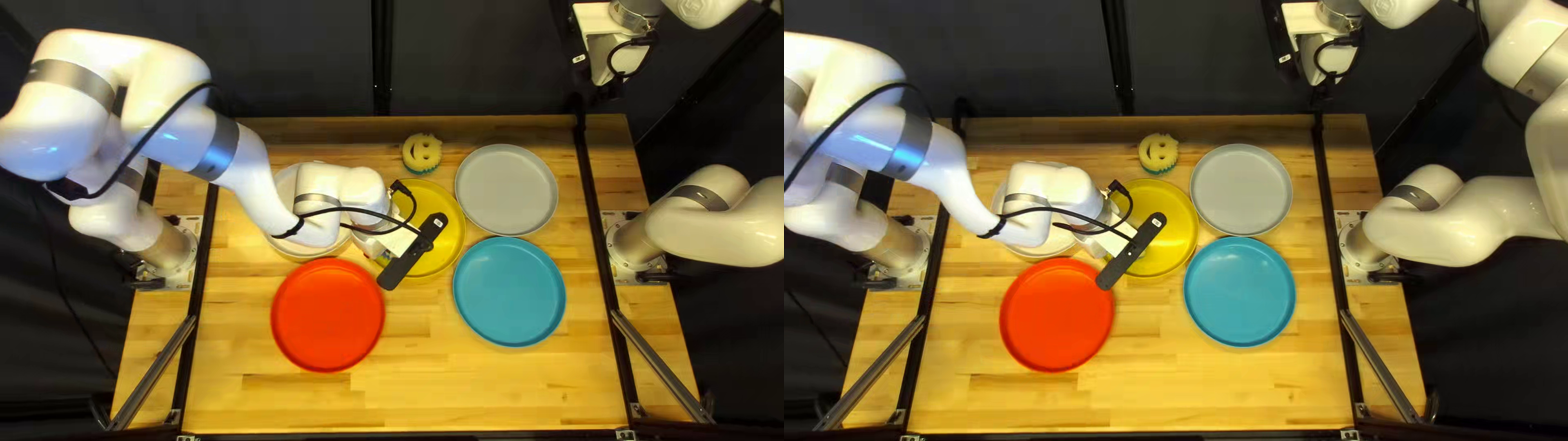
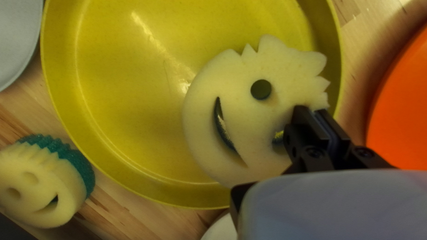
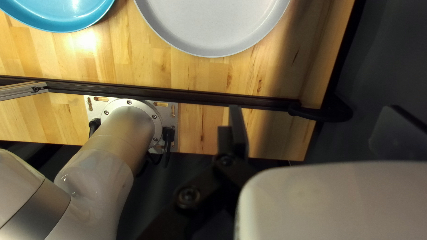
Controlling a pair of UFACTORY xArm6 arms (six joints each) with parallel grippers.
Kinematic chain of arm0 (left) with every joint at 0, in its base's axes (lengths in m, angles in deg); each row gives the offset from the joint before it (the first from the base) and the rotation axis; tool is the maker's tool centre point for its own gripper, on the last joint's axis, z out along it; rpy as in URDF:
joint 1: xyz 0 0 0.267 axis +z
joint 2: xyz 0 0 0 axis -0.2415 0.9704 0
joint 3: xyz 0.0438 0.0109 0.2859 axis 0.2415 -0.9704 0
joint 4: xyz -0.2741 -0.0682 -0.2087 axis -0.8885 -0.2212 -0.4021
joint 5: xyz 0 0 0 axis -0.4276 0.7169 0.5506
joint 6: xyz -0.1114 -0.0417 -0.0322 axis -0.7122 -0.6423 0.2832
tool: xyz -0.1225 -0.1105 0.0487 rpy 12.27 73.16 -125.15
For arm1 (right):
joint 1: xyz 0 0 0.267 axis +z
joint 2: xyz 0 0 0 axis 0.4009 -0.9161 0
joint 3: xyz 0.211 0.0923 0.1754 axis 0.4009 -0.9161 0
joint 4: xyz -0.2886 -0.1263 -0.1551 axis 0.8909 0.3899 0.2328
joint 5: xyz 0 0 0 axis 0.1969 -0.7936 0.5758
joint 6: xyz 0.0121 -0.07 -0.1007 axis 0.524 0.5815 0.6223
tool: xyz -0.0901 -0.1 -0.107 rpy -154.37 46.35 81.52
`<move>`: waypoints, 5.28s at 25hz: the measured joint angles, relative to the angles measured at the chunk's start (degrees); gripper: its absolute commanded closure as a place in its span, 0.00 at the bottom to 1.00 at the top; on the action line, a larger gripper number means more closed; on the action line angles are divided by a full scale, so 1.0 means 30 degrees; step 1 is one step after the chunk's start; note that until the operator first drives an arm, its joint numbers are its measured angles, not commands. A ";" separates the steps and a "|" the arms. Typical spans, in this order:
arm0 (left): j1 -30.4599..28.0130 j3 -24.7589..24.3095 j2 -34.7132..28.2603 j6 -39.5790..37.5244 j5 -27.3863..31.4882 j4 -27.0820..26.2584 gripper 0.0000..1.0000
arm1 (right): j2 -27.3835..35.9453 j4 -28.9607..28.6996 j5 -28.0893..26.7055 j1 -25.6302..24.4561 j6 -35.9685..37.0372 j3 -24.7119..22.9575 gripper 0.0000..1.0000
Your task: Pick up sponge and scrub the plate
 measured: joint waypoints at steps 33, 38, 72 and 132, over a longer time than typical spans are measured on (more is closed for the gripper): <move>0.0551 -0.0769 -0.0509 0.0586 0.0081 -0.0016 1.00 | 0.0000 0.0000 0.0000 0.0000 0.0000 0.0000 0.00; 0.0722 -0.1324 -0.0711 0.0608 -0.0129 -0.0283 1.00 | 0.0000 0.0000 0.0000 0.0000 0.0000 0.0000 0.00; 0.1684 -0.1932 -0.0360 0.2841 -0.1279 -0.2445 1.00 | 0.0000 0.0000 0.0000 0.0000 0.0000 0.0000 0.00; 0.4417 0.3157 0.2842 0.6272 0.1152 -0.3613 1.00 | 0.0000 0.0000 0.0000 0.0000 0.0000 0.0000 0.00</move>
